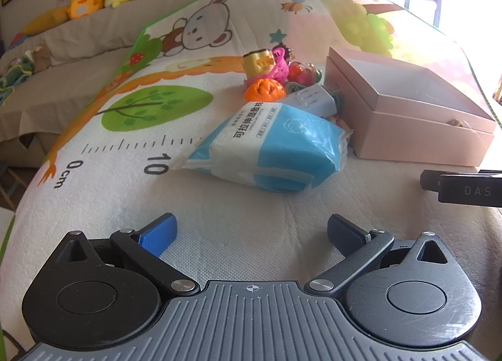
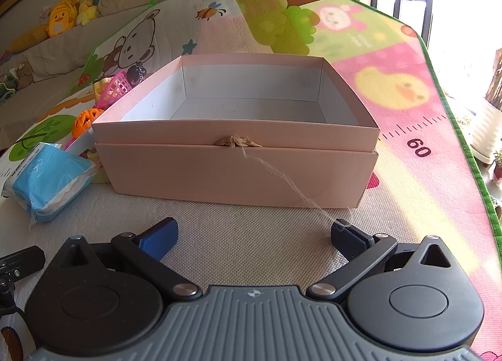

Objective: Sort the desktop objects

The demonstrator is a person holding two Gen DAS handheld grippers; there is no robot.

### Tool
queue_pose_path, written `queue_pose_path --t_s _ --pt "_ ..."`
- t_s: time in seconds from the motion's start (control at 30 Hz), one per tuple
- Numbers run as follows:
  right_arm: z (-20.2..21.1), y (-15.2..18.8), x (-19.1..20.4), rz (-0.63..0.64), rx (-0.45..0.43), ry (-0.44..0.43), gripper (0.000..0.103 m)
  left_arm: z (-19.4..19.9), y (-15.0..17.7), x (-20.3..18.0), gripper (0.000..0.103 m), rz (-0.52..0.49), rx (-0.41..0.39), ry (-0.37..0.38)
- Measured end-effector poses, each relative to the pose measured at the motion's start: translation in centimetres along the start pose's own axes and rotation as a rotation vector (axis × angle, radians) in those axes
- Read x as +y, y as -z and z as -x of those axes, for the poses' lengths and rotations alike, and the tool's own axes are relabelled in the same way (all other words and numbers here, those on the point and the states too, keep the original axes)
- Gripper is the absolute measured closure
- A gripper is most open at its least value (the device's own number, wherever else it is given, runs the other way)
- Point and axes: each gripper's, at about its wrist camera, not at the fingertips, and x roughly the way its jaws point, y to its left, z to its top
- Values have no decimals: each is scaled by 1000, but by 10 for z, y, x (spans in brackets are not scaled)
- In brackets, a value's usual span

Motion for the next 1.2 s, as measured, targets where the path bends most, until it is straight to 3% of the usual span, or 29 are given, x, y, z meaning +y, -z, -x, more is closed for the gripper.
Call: queue_pose_path --t_s 1.07,1.2 --pt "2 -1 -1 -3 2 0 0 -2 1 1 0 -1 2 5" --pt "3 -3 1 -2 51 -2 0 0 1 1 0 -10 12 8"
